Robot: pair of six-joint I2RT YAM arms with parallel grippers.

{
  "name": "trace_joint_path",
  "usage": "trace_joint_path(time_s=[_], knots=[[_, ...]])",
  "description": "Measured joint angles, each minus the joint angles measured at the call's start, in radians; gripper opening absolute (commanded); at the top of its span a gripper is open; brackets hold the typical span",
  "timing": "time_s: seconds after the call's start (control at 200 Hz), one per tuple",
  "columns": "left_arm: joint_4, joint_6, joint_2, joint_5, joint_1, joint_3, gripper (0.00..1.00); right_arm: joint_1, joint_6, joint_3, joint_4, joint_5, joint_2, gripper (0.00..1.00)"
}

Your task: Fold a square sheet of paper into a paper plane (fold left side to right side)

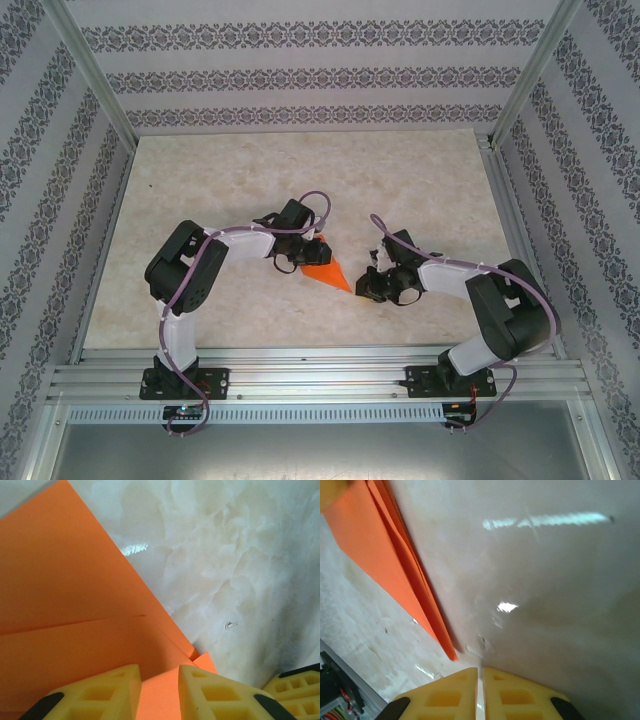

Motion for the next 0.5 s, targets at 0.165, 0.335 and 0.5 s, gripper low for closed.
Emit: trace_joint_path(time_s=[0.165, 0.335, 0.5], knots=[[0.003, -0.005, -0.001, 0.010, 0.000, 0.000, 0.32, 0.000, -0.031, 0.048, -0.131, 0.030, -0.076, 0.21], [-0.031, -0.005, -0.011, 0.012, 0.007, 0.030, 0.40, 0.000, -0.077, 0.139, -0.155, 0.050, -0.113, 0.27], [-0.069, 0.002, -0.125, 0.018, 0.048, 0.073, 0.50, 0.000, -0.134, 0.178, -0.125, 0.056, -0.074, 0.30]])
